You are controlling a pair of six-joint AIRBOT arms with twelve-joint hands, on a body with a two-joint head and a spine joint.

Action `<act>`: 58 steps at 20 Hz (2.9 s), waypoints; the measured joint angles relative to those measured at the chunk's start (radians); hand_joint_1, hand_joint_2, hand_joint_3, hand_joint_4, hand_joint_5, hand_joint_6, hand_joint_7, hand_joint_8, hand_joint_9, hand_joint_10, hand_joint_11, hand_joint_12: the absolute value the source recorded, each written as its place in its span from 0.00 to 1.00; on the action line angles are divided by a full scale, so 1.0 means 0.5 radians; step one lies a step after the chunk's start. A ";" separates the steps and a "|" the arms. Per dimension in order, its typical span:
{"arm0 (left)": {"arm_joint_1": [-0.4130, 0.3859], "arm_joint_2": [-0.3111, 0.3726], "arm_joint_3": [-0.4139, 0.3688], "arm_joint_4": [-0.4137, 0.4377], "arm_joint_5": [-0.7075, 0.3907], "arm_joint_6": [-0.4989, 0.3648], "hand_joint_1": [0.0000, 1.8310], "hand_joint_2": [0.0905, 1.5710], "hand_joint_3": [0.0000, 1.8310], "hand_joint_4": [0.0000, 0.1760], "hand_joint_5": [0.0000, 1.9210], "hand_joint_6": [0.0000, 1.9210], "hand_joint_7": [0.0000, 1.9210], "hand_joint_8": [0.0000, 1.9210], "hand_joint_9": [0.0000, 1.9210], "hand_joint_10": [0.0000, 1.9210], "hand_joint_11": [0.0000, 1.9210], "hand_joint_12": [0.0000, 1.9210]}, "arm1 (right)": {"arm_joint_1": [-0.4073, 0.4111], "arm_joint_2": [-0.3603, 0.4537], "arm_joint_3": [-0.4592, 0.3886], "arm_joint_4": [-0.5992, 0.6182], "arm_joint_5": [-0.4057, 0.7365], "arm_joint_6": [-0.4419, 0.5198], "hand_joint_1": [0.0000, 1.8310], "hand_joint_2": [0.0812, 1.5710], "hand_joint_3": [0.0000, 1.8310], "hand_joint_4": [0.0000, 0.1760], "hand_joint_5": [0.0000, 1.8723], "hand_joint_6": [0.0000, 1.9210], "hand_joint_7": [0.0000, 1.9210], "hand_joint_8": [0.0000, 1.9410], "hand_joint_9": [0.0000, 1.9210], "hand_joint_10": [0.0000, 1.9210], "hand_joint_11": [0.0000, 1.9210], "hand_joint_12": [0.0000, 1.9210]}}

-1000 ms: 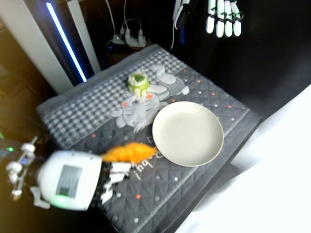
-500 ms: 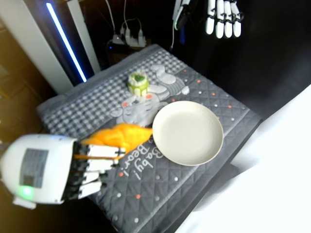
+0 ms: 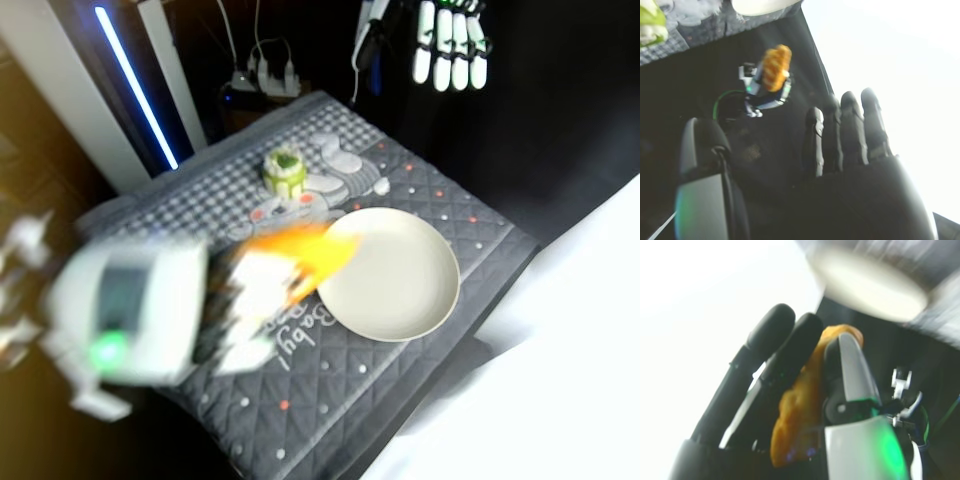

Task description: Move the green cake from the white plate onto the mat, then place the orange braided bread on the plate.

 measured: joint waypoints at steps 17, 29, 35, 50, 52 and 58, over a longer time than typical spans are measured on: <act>-0.146 -0.188 0.089 0.159 -0.052 -0.080 0.37 0.55 0.00 1.00 0.09 0.00 0.17 0.00 0.18 0.00 0.09 0.26 | 0.248 -0.560 0.384 -0.189 -0.349 -0.028 0.57 0.83 0.00 0.00 0.33 0.80 0.79 1.00 0.92 1.00 0.93 1.00; -0.178 -0.211 0.086 0.225 -0.149 -0.115 0.41 0.54 0.00 1.00 0.08 0.01 0.16 0.00 0.18 0.00 0.10 0.13 | 0.246 -0.674 0.478 -0.215 -0.395 -0.030 0.55 0.88 0.00 0.00 0.27 0.87 0.57 0.89 0.72 0.91 0.75 0.98; -0.200 -0.211 0.082 0.248 -0.161 -0.145 0.39 0.56 0.00 1.00 0.06 0.00 0.17 0.01 0.18 0.00 0.13 0.08 | 0.246 -0.697 0.481 -0.253 -0.438 -0.029 0.51 0.92 0.00 0.00 0.23 0.93 0.52 0.88 0.67 0.88 0.69 0.95; -0.202 -0.217 0.074 0.278 -0.163 -0.153 0.36 0.57 0.00 1.00 0.03 0.01 0.15 0.00 0.18 0.01 0.18 0.09 | 0.069 -0.759 0.563 -0.240 -0.564 -0.029 0.66 0.76 0.00 0.00 0.36 0.66 0.49 0.63 0.51 0.25 0.47 0.64; -0.202 -0.217 0.074 0.278 -0.163 -0.153 0.42 0.57 0.00 1.00 0.04 0.01 0.15 0.01 0.19 0.01 0.17 0.08 | 0.063 -0.758 0.564 -0.244 -0.562 -0.031 0.50 0.65 0.00 0.00 0.26 0.08 0.30 0.07 0.32 0.03 0.19 0.32; -0.188 -0.217 0.074 0.272 -0.166 -0.173 0.35 0.55 0.00 1.00 0.09 0.00 0.20 0.00 0.23 0.00 0.19 0.08 | 0.060 -0.726 0.520 -0.249 -0.556 -0.029 0.45 0.48 0.00 1.00 0.00 0.00 0.03 0.00 0.06 0.00 0.00 0.36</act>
